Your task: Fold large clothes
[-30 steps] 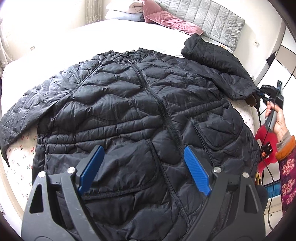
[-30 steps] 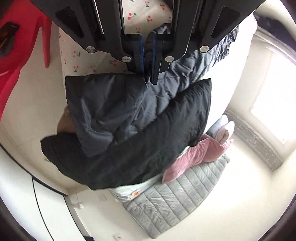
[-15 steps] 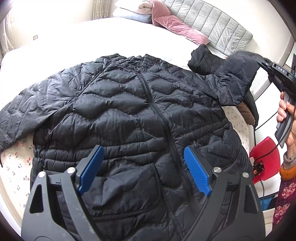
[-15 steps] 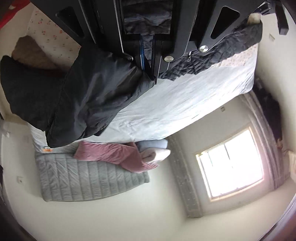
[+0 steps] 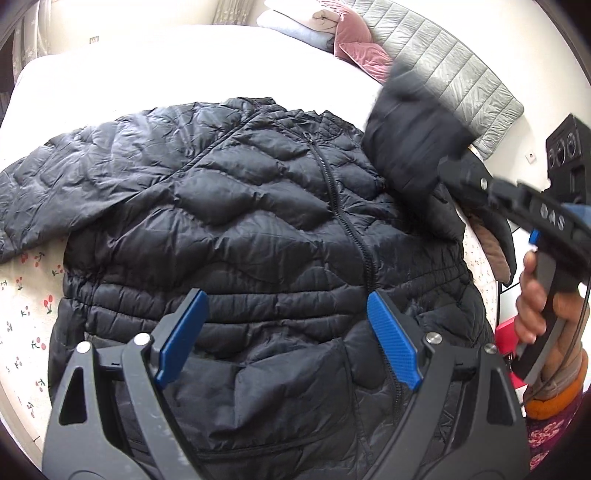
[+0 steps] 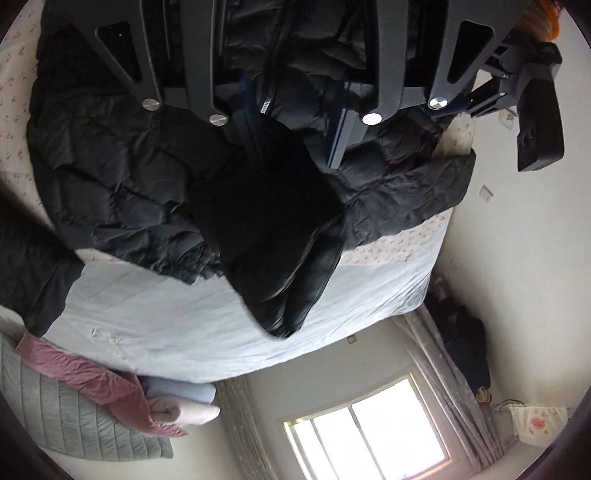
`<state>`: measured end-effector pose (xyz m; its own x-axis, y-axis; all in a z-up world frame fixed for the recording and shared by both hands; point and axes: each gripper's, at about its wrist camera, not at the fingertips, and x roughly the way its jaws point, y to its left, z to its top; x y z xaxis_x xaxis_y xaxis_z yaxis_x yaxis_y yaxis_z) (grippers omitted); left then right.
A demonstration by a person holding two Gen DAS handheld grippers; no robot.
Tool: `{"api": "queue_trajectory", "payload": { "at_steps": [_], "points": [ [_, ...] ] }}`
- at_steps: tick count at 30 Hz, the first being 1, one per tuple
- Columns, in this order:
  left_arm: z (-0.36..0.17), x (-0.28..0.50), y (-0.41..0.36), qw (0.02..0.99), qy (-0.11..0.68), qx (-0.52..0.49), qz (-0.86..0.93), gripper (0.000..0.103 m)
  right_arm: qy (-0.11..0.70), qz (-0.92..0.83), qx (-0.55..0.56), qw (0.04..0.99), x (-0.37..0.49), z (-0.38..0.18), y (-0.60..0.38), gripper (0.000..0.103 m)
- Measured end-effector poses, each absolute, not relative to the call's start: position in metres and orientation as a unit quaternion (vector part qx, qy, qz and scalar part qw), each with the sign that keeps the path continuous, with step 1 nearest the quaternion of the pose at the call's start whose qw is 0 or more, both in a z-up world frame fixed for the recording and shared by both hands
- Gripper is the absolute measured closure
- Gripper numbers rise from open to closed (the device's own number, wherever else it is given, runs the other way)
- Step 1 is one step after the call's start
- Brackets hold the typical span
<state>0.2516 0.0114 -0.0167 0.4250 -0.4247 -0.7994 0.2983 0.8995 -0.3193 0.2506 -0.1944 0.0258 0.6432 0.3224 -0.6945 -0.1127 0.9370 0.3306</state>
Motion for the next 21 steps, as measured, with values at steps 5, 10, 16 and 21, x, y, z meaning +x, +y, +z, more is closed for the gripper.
{"api": "queue_trajectory", "payload": {
  "at_steps": [5,10,16,21],
  "points": [
    [-0.019,0.257,0.011,0.840,0.496,-0.061,-0.209,0.015,0.394,0.131,0.163,0.895,0.240,0.023,-0.221,0.040],
    [-0.024,0.274,-0.013,0.829,0.507,-0.053,-0.229,0.015,0.375,0.065,0.185,0.906,0.223,0.032,-0.289,0.034],
    [-0.043,0.320,-0.038,0.826,0.515,-0.062,-0.220,0.015,0.380,-0.026,0.237,0.894,0.206,0.021,-0.407,0.034],
    [-0.067,0.356,-0.042,0.814,0.534,-0.104,-0.205,0.052,0.395,-0.082,0.287,0.869,0.198,-0.016,-0.476,0.034]
  ]
}}
